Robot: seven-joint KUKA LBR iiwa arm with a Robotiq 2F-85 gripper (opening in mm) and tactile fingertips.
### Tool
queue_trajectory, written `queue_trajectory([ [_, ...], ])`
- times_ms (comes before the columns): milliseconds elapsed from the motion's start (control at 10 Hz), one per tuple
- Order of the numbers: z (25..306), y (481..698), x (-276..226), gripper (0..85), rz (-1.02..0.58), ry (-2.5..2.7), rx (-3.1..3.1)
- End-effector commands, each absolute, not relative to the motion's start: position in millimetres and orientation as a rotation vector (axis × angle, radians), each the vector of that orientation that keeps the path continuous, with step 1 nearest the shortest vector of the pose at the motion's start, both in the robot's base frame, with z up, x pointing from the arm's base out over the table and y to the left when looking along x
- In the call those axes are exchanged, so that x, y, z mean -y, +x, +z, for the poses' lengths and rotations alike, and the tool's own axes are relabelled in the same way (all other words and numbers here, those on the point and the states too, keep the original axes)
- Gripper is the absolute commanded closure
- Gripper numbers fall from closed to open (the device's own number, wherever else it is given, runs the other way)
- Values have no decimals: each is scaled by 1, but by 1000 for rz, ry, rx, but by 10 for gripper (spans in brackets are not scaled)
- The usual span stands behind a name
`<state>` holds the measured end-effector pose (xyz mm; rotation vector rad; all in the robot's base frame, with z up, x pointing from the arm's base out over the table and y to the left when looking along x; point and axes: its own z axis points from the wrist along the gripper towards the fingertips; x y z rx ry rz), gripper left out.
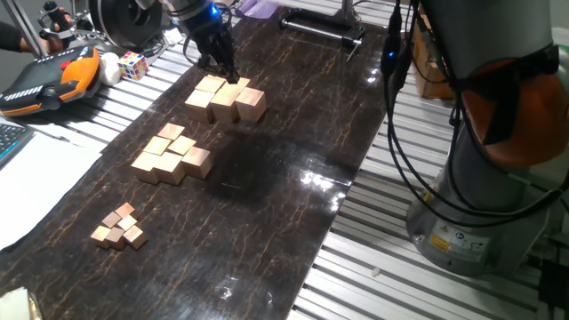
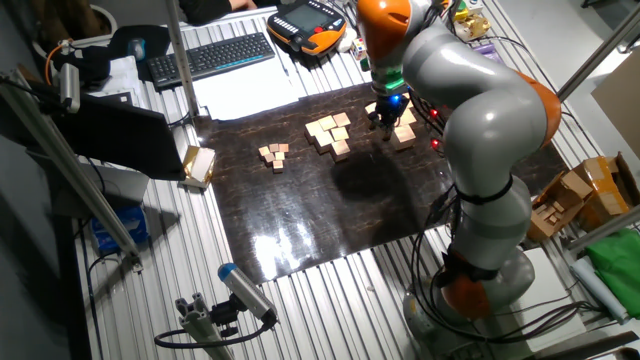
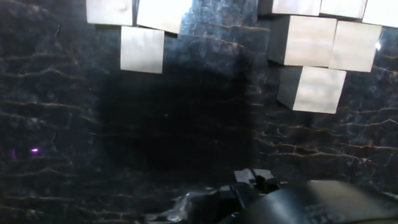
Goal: Stack the blocks into a pyramid shape
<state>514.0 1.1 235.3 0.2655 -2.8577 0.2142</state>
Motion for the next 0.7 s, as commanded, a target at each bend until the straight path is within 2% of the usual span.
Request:
queue_trajectory([
  [0,235,514,-1,843,213,268,2856],
  [400,235,514,-1,843,223,213,2863],
  [500,235,514,-1,843,172,177,3007],
  [600,235,514,-1,843,194,189,3061],
])
